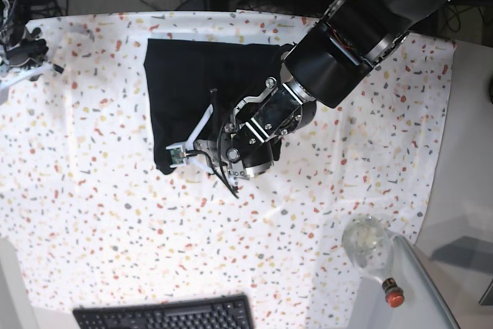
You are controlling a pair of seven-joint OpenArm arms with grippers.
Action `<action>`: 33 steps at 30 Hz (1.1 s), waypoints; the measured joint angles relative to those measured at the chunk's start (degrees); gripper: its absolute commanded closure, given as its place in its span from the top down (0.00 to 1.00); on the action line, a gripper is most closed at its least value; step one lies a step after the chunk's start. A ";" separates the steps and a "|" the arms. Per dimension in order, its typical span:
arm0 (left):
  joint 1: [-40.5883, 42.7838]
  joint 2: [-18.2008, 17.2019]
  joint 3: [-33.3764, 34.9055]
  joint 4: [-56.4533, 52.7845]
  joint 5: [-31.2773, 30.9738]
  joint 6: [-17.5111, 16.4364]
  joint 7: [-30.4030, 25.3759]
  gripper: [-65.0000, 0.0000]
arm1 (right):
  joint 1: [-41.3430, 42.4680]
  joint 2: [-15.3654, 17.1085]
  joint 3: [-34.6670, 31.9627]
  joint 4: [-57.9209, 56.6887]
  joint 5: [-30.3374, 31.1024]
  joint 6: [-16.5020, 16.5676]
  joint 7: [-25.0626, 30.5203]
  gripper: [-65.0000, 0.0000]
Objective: Layout the t-shirt on the table in an organized manner, then fold the t-shirt properly
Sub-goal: 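Grasp the bundle edge with the left gripper and square it, then straighten the bundle's top edge with both grippers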
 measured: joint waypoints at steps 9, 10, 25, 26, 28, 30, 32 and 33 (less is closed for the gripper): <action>-0.94 -1.29 1.95 3.76 0.44 0.31 1.18 0.74 | -0.02 0.02 -0.04 0.07 0.00 0.00 0.02 0.00; -0.94 -1.70 2.73 5.01 0.37 -0.22 1.11 0.79 | -0.02 0.00 -0.04 0.07 0.00 0.02 0.02 0.00; -0.83 -8.33 2.91 25.99 -0.26 -0.63 10.47 0.72 | -2.75 0.42 -5.27 7.58 0.22 0.20 -0.33 0.00; 0.28 -8.76 2.12 28.55 -0.46 -0.63 11.80 0.60 | -3.34 0.24 -6.38 9.73 -0.04 0.15 -0.46 0.00; 3.30 -9.09 -0.66 33.83 -0.79 -0.66 13.94 0.32 | -3.89 0.22 -8.85 13.40 -0.35 0.02 -0.09 0.00; 8.00 -9.53 -5.18 38.51 -0.59 -0.66 13.66 0.00 | -3.93 0.59 -12.22 16.24 -0.24 0.04 0.17 0.00; 13.27 -10.27 -9.81 42.49 -0.24 -0.57 13.94 0.00 | -3.76 0.68 -16.50 17.64 -0.26 0.15 0.42 0.00; 15.41 -10.62 -11.87 43.95 0.02 -0.63 14.08 0.00 | -3.34 0.81 -18.95 17.70 -0.24 0.20 0.26 0.00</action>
